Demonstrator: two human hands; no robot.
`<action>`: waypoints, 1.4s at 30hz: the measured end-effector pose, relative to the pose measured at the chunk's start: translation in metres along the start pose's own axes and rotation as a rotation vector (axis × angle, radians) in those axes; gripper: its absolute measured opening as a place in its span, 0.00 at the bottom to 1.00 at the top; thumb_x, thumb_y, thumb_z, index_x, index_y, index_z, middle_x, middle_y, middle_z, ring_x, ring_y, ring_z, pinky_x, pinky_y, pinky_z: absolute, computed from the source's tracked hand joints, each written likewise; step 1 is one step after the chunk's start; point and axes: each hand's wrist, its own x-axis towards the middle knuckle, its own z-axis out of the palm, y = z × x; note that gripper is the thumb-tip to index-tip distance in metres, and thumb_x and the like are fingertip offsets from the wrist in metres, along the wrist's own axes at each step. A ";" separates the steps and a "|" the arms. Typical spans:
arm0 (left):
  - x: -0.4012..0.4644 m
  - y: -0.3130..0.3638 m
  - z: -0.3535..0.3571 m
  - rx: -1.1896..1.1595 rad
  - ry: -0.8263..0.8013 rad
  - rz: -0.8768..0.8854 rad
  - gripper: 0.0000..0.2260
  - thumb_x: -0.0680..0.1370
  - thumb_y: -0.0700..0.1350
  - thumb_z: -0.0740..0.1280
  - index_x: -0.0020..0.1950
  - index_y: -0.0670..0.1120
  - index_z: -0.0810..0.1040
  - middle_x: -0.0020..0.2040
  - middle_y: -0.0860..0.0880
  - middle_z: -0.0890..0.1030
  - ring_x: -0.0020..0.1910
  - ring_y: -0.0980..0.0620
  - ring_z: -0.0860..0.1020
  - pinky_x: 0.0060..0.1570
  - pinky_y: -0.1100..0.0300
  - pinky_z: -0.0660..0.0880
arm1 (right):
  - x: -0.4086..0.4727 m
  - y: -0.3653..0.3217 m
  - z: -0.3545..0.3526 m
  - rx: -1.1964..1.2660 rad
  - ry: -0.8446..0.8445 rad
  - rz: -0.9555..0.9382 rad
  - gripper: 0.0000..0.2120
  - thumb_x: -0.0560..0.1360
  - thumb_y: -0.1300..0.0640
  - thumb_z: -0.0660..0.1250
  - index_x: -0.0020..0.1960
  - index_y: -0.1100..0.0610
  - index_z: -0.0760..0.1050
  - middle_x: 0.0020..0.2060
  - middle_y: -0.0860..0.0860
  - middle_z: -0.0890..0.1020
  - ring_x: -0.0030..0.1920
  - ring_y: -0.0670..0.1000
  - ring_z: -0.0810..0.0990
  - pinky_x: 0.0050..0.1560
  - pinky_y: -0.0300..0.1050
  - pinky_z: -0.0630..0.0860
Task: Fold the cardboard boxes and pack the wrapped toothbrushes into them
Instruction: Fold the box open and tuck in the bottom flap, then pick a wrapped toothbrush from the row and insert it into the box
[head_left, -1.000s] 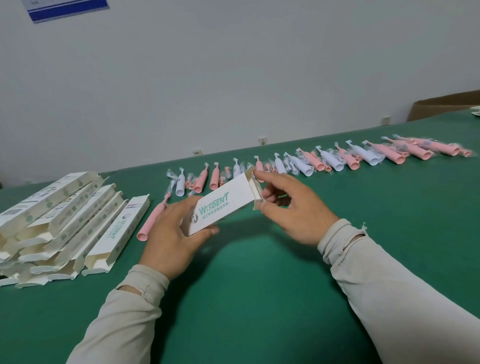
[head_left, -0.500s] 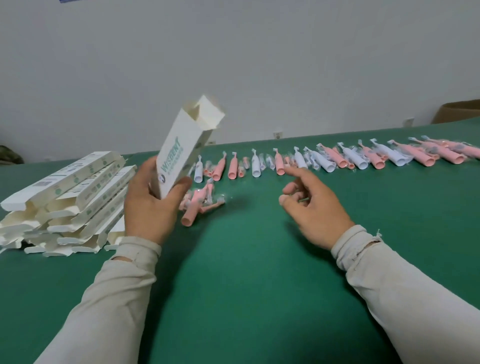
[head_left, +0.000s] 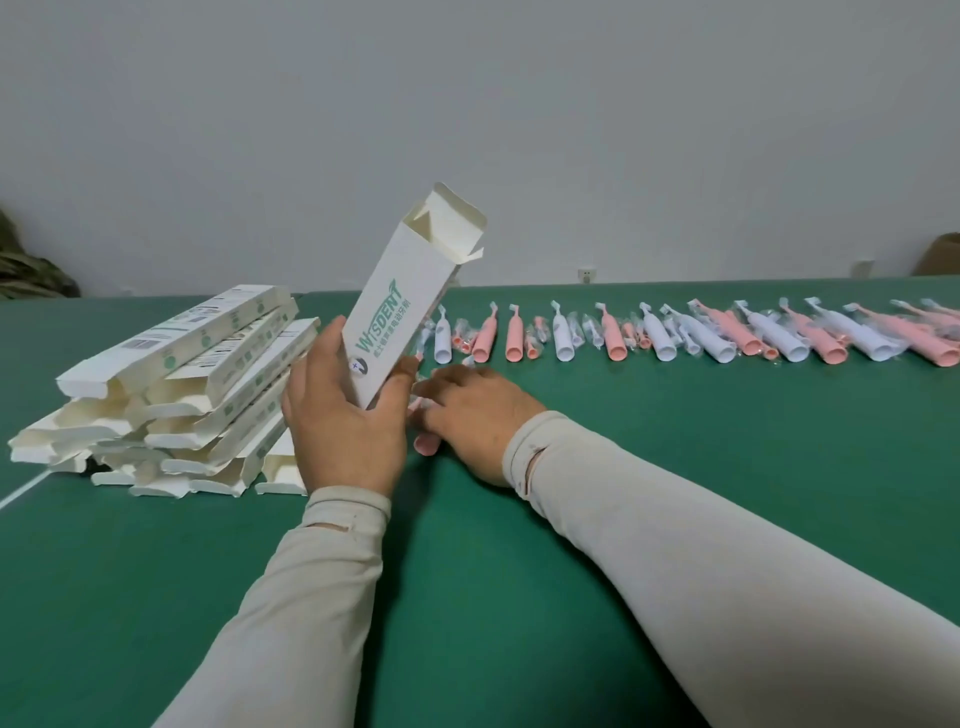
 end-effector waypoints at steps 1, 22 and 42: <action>0.000 -0.001 0.000 0.005 -0.003 0.000 0.27 0.72 0.53 0.72 0.70 0.54 0.73 0.62 0.51 0.77 0.64 0.48 0.71 0.64 0.48 0.69 | 0.004 -0.001 0.002 -0.032 -0.013 -0.010 0.17 0.81 0.52 0.61 0.68 0.46 0.72 0.75 0.50 0.66 0.74 0.57 0.62 0.71 0.55 0.63; -0.025 0.018 0.012 0.075 -0.245 0.117 0.23 0.73 0.52 0.75 0.67 0.54 0.74 0.54 0.55 0.76 0.57 0.47 0.73 0.58 0.42 0.74 | -0.194 0.064 -0.024 0.069 -0.156 0.140 0.18 0.80 0.61 0.56 0.67 0.46 0.70 0.63 0.45 0.76 0.61 0.52 0.72 0.63 0.51 0.70; -0.044 0.033 0.074 0.297 -0.388 0.303 0.25 0.70 0.46 0.79 0.65 0.50 0.78 0.56 0.44 0.81 0.56 0.42 0.74 0.60 0.44 0.69 | -0.217 0.102 -0.035 0.087 0.265 0.354 0.16 0.77 0.65 0.64 0.62 0.51 0.75 0.52 0.49 0.78 0.51 0.53 0.74 0.56 0.47 0.69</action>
